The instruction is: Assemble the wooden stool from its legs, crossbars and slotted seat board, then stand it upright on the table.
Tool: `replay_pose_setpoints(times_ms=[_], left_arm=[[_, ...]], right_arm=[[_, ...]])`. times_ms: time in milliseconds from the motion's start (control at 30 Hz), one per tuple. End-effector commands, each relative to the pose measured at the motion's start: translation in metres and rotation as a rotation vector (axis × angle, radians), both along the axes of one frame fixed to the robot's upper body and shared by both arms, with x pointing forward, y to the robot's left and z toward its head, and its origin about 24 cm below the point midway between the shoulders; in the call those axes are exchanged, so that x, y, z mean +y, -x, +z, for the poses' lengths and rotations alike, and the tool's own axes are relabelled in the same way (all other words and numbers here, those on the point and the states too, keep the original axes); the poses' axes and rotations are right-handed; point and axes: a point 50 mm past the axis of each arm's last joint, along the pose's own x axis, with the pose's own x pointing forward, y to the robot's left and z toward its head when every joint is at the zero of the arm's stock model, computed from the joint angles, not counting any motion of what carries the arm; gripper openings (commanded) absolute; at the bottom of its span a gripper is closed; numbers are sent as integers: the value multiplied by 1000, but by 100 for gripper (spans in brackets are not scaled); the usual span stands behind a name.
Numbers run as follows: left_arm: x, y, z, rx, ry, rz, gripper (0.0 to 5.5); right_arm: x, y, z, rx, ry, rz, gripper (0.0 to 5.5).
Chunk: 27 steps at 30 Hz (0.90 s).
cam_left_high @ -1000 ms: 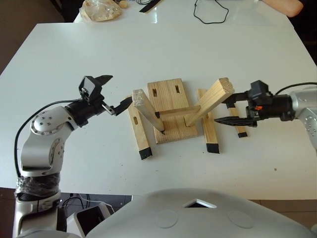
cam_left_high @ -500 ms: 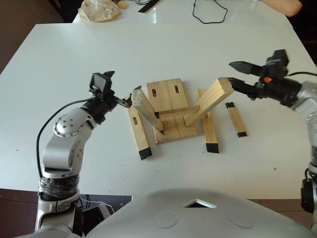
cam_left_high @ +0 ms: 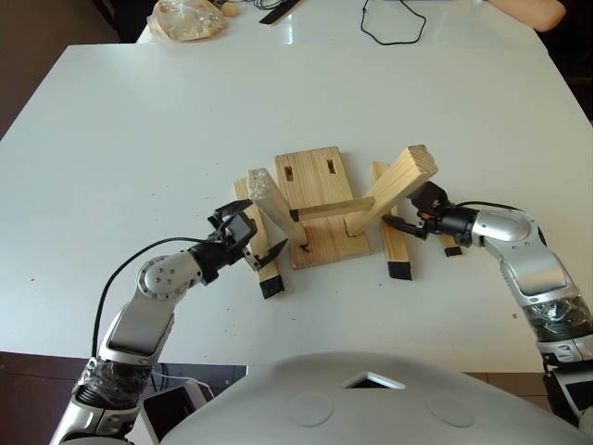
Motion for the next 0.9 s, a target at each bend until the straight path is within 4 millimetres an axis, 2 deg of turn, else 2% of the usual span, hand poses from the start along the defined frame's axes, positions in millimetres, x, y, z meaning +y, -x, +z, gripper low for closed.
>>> replay_pose_setpoints(times_ms=[33, 167, 333, 433, 567, 700, 900], left_arm=[[25, 2, -19, 57, -101, 73, 540], [45, -2, -21, 52, -134, 116, 540], [52, -3, -22, 46, -143, 132, 540], [51, -5, -21, 35, -141, 133, 540], [45, -13, -15, 7, -106, 130, 540], [33, -26, 15, -23, 108, 132, 540], [21, -50, 74, -131, 328, 104, 540]], right_arm=[[-24, 5, -9, 15, 131, 11, 312], [-54, 16, -12, 42, 206, -4, 312], [-75, 21, -12, 60, 262, -15, 312], [-76, 18, -10, 47, 255, -18, 312], [-64, 17, -3, 17, 188, 18, 312], [-47, 15, 16, -25, 104, 72, 312], [-26, 33, 32, 2, 150, 288, 312]])
